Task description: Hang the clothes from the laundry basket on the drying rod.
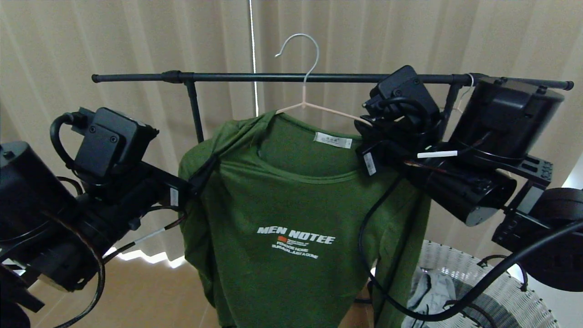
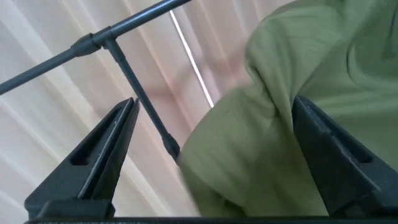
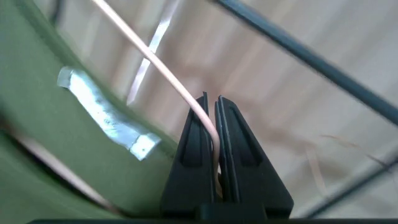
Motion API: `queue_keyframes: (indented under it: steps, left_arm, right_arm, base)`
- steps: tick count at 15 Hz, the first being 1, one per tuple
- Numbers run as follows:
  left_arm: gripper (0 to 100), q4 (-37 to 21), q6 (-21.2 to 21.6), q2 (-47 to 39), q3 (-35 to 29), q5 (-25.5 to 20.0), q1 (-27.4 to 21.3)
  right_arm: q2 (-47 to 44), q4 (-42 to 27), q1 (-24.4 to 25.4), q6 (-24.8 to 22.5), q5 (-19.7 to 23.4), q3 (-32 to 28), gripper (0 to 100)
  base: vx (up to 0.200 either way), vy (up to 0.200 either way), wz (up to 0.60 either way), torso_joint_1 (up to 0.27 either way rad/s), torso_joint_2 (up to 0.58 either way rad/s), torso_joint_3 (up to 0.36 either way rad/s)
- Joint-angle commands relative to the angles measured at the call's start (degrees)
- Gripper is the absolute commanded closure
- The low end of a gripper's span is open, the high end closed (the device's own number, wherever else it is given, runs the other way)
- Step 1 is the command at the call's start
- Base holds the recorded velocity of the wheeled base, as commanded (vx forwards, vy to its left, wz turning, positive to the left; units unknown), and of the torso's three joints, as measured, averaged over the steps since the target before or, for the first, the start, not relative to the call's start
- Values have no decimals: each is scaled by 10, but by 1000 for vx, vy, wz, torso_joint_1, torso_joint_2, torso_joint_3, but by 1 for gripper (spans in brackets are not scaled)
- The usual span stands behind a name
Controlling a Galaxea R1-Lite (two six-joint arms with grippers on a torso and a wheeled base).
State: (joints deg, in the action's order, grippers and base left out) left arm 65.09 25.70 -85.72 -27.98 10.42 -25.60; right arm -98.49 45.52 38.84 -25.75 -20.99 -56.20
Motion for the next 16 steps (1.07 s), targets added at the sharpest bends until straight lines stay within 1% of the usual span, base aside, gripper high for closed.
queue_keyframes:
  steps: [1, 3, 6, 7, 9, 10, 13, 15, 16]
  left_arm:
    - [0, 0, 1, 13, 19, -22, -2]
    - [0, 0, 1, 13, 20, -37, -2]
    - [0, 0, 0, 16, 37, -38, 9]
    - [0, 0, 0, 16, 50, -39, 23]
    - [0, 0, 1, 16, 90, -39, 72]
    - [0, 0, 1, 13, 104, -39, 85]
    - [0, 0, 0, 5, 123, -43, 90]
    - [0, 0, -2, -5, 118, -106, 90]
    - [0, 0, -4, -12, 114, -121, 91]
  right_arm:
    - [31, 1, -21, 0, 1, 17, 100]
    - [40, 2, -25, 0, 1, 21, 100]
    - [62, 2, -33, 1, 3, 38, 100]
    - [70, 2, -33, 2, 4, 44, 100]
    - [92, 1, -33, 1, 6, 59, 100]
    - [99, 1, -33, 1, 7, 63, 100]
    - [104, 2, -32, 2, 20, 63, 100]
    - [103, 2, -22, 2, 40, 59, 100]
    - [103, 2, -16, 2, 43, 57, 100]
  base:
    - [0, 0, 0, 0, 0, 0]
    - [0, 0, 0, 0, 0, 0]
    - [0, 0, 0, 0, 0, 0]
    - [0, 0, 0, 0, 0, 0]
    - [0, 0, 0, 0, 0, 0]
    - [0, 0, 0, 0, 0, 0]
    - [0, 0, 0, 0, 0, 0]
    - [0, 0, 0, 0, 0, 0]
    - [0, 0, 0, 0, 0, 0]
